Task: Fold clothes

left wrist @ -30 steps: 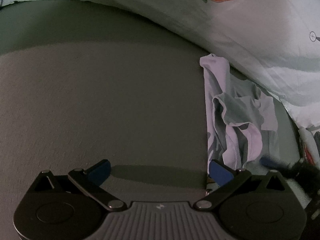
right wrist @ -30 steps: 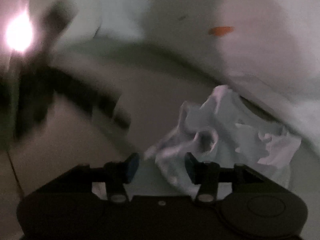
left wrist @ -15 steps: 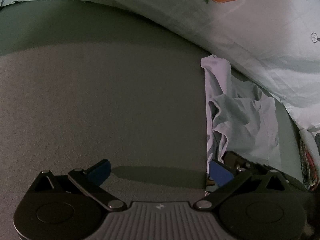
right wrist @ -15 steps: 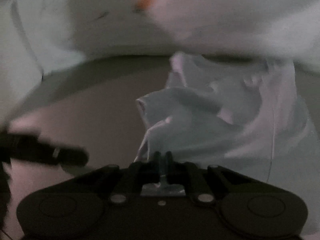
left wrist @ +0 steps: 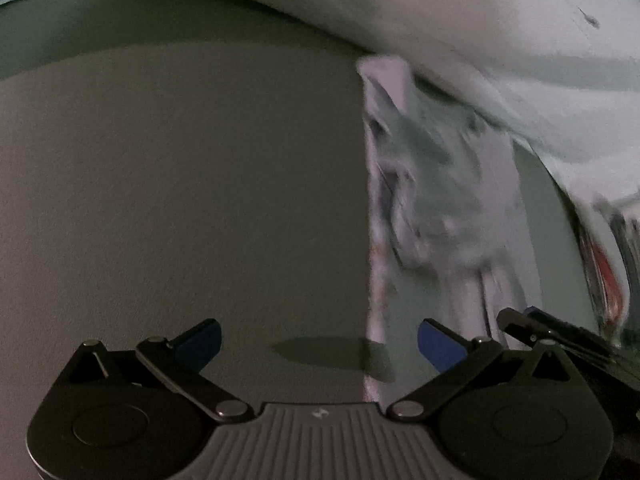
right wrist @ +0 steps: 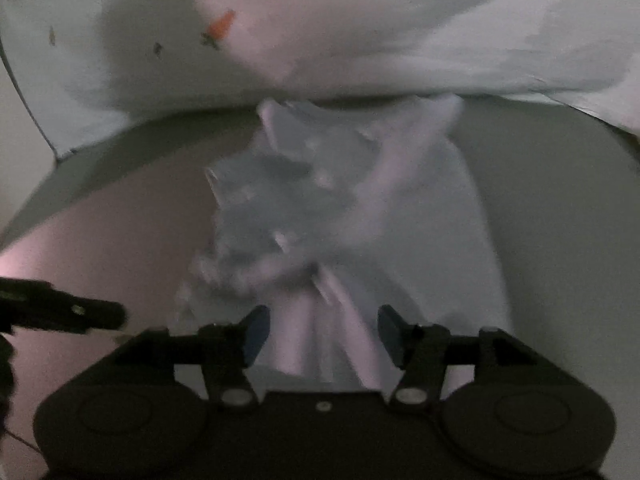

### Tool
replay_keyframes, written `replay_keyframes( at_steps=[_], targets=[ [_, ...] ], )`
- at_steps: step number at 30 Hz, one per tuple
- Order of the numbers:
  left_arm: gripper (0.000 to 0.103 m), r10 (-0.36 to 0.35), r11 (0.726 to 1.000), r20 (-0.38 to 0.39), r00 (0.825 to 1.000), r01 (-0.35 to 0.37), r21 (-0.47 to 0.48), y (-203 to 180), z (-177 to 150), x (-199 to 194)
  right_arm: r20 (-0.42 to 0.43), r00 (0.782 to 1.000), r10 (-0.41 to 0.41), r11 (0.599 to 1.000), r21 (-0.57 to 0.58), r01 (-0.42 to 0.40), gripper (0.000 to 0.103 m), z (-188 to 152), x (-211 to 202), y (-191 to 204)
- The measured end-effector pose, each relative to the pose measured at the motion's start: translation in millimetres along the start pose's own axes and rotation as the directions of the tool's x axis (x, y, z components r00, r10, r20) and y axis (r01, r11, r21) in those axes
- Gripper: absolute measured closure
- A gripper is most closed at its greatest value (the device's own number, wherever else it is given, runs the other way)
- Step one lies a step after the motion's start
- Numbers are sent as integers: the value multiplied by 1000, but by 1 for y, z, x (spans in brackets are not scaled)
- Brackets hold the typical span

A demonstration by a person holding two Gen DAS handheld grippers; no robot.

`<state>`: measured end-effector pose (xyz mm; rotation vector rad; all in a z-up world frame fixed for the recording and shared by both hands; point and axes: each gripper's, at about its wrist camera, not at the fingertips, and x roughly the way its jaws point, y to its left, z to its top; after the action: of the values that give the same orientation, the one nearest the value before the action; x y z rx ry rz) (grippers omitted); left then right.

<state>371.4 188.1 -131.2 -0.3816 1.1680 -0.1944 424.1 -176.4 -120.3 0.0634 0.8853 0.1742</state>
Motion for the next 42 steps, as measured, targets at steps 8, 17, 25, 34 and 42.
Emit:
replay_keyframes(
  at_steps=[8, 17, 25, 34, 42],
  targets=[
    [0, 10, 999, -36, 999, -8, 44, -35, -123, -31, -21, 999, -35, 994, 106, 37, 4, -105, -87, -49],
    [0, -83, 987, -18, 996, 80, -141, -32, -215, -69, -84, 996, 37, 979, 203, -19, 7, -193, -146, -79],
    [1, -92, 962, -117, 989, 58, -265, -22, -268, -65, -81, 991, 104, 967, 243, -81, 30, -241, -178, -89],
    [18, -114, 973, -155, 981, 79, -216, -34, -282, -37, -68, 980, 190, 920, 361, -153, 46, -261, -184, -105],
    [17, -41, 999, -222, 974, 45, 11, -61, -279, -48, -94, 968, 232, 891, 420, -173, 46, -266, -178, -111]
  ],
)
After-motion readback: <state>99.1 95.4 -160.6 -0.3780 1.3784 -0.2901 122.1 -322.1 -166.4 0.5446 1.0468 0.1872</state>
